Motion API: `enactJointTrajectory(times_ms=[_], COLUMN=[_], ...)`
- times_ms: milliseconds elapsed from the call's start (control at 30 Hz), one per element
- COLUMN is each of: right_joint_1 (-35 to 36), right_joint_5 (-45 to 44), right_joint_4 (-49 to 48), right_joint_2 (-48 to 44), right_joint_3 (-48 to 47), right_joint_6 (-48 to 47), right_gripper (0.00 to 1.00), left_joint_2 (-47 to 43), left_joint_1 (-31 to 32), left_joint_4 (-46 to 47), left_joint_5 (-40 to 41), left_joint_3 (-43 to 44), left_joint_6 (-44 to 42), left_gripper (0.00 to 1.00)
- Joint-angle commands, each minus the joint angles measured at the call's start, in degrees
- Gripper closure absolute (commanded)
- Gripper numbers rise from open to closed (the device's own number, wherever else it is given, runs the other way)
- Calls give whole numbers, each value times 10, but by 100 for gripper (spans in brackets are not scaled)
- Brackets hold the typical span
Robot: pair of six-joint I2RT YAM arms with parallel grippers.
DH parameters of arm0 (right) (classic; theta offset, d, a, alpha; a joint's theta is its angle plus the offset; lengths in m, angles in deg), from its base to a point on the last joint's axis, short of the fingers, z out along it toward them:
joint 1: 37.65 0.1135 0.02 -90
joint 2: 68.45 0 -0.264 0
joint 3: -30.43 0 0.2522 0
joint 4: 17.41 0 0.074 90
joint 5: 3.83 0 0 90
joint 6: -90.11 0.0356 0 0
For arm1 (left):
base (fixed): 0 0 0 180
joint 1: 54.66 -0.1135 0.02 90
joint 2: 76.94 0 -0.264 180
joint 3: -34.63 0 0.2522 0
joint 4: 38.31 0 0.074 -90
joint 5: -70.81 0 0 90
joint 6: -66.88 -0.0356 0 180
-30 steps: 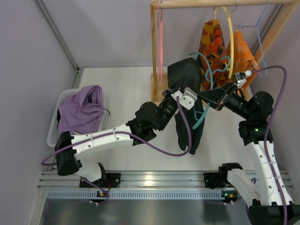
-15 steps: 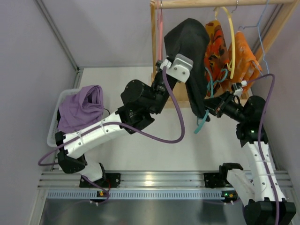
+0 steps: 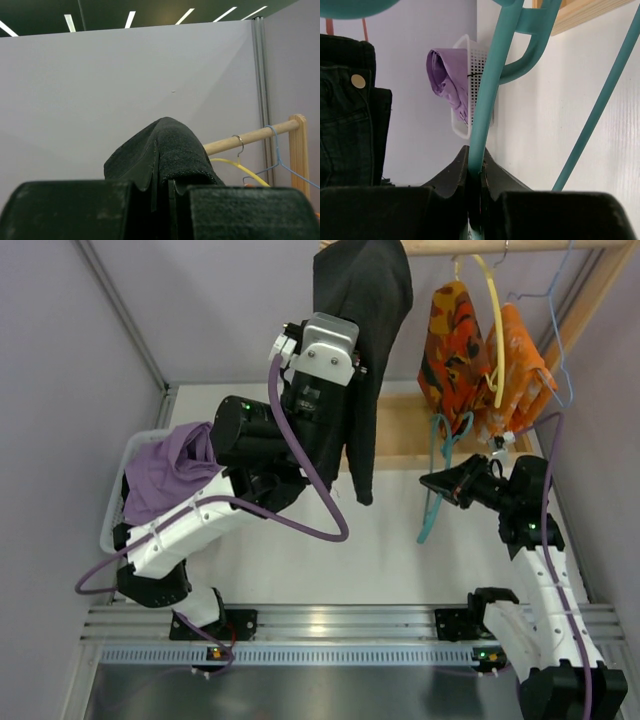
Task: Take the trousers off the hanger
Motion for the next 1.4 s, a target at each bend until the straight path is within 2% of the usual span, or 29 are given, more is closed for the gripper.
enactJointTrajectory(times_ms=[0, 300, 500, 600, 733, 833, 1100, 1133, 1233, 1367], right_joint_1=[-7, -7, -7, -7, -7, -7, -7, -6, -6, -6], right_joint_5=[-7, -9, -13, -15, -18, -19, -22, -22, -18, -11], right_joint_4=[-1, 24, 32, 37, 43, 43, 39, 36, 34, 57], right_joint_2=[-17, -16, -6, -5, 0, 4, 16, 18, 18, 9], right_joint_3=[-30, -44, -50, -53, -53, -52, -55, -55, -61, -82], right_joint_6=[-49, -90, -105, -114, -121, -125, -125, -122, -118, -141], right_gripper=[100, 100, 100, 100, 100, 100, 100, 100, 100, 100], left_joint_2=[-39, -104, -187, -222, -280, -329, -451, -461, -508, -563], left_joint_1=[5, -3, -87, -121, -193, -291, -495, -544, -637, -715], left_joint_4=[70, 68, 59, 17, -27, -64, -138, -141, -182, -219], left_joint_5=[-6, 3, 17, 17, 27, 41, 97, 111, 123, 135], left_joint_3=[32, -15, -132, -184, -246, -286, -378, -388, -424, -442], left_joint_6=[-17, -74, -33, 12, 63, 109, 187, 196, 230, 236], left_gripper=[100, 100, 100, 100, 100, 100, 100, 100, 100, 100])
